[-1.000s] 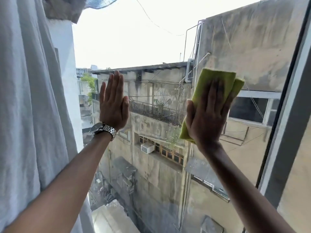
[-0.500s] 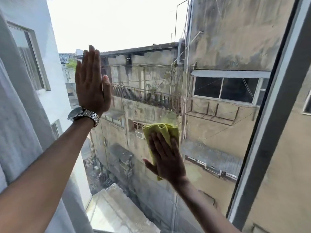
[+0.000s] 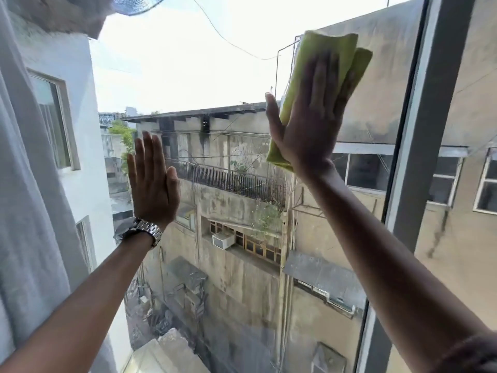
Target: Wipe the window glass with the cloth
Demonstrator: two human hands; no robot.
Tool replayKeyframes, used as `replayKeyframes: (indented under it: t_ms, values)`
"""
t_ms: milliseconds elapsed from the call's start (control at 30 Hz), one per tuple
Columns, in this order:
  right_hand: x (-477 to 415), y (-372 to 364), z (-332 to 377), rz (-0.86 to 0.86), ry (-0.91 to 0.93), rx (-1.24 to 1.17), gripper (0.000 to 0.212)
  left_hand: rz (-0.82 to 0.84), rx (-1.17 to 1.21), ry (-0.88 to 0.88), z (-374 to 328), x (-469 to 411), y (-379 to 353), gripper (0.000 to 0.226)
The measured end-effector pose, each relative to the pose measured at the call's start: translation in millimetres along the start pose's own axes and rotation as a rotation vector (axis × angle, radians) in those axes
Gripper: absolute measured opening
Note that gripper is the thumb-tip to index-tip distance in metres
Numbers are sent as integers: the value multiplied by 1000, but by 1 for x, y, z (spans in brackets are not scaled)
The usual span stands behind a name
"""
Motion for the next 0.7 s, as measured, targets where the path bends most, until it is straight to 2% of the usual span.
replayKeyframes:
  t_ms: [100, 233, 300, 367, 433, 500, 567, 700]
  values:
    - [-35, -6, 52, -17, 25, -13, 84, -14, 7, -2, 3, 6, -8, 67]
    - [-8, -20, 98, 5, 129, 4, 80, -35, 9, -25, 12, 5, -11, 67]
    - [41, -29, 111, 46, 230, 20, 71, -43, 21, -36, 14, 6, -12, 67]
    - [113, -35, 114, 59, 411, 38, 54, -47, 23, -47, 12, 7, -13, 67]
    - [192, -34, 95, 105, 553, 32, 42, -37, 24, -45, 10, 7, -11, 67]
    - [250, -27, 54, 161, 629, 66, 43, -27, 29, -40, 9, 7, -8, 66]
    - [269, -20, 7, 199, 618, 132, 51, -20, 37, -29, 8, 8, -6, 66]
    - [270, -20, -38, 334, 328, 218, 68, -22, 17, -32, 10, 6, -7, 65]
Point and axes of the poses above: each hand's wrist, its own x-axis away from the middle knuckle, its own y-axis out of the back of the hand, z = x × y, the point moved 6 cm from there along -x, towards the middle knuckle, and after that the axes turned 12 degrees about z, right-handed, at the moved point
